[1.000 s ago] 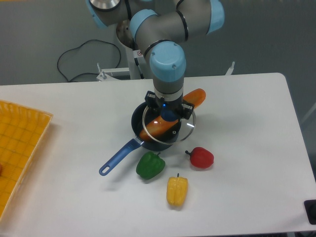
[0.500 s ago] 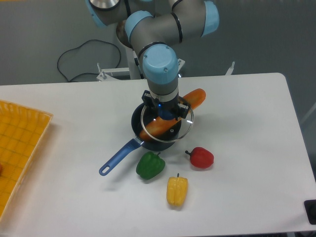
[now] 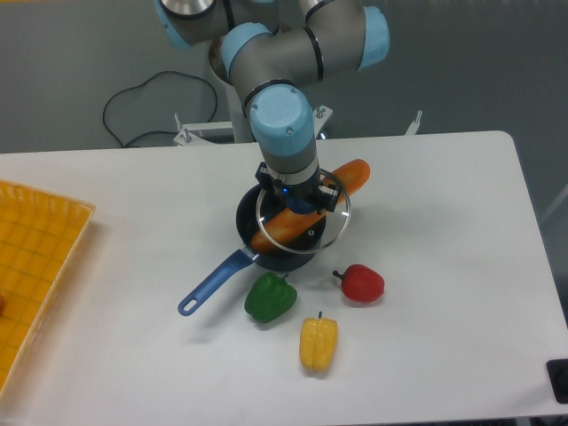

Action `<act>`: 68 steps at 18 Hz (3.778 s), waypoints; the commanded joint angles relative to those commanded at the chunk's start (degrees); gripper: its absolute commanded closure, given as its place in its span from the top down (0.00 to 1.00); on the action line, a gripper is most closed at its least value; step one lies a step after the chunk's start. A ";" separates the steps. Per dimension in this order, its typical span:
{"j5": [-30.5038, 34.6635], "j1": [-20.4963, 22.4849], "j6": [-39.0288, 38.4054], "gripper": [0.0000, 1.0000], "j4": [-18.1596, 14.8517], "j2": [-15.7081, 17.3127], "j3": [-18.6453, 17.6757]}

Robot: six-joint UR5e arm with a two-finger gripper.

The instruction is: Close the pot lid

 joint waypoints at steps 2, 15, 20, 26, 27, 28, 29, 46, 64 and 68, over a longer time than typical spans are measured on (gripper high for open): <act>0.27 -0.27 -0.52 0.60 0.00 -0.09 -0.26; 0.62 -1.41 -1.58 0.60 0.00 -0.26 -0.62; 1.23 -2.02 -3.16 0.61 0.09 -1.14 -0.53; 1.32 -2.47 -3.25 0.62 0.09 -1.50 -0.53; 1.32 -2.55 -3.25 0.64 0.17 -1.50 -0.53; 1.32 -2.55 -3.25 0.64 0.09 -1.58 -0.53; 1.32 -2.55 -3.25 0.64 0.09 -1.58 -0.53; 1.76 -3.26 -3.25 0.90 0.17 -1.93 -0.53; -4.12 7.71 7.28 1.00 -0.53 3.77 2.64; -5.18 12.38 12.82 1.00 -0.26 4.04 4.03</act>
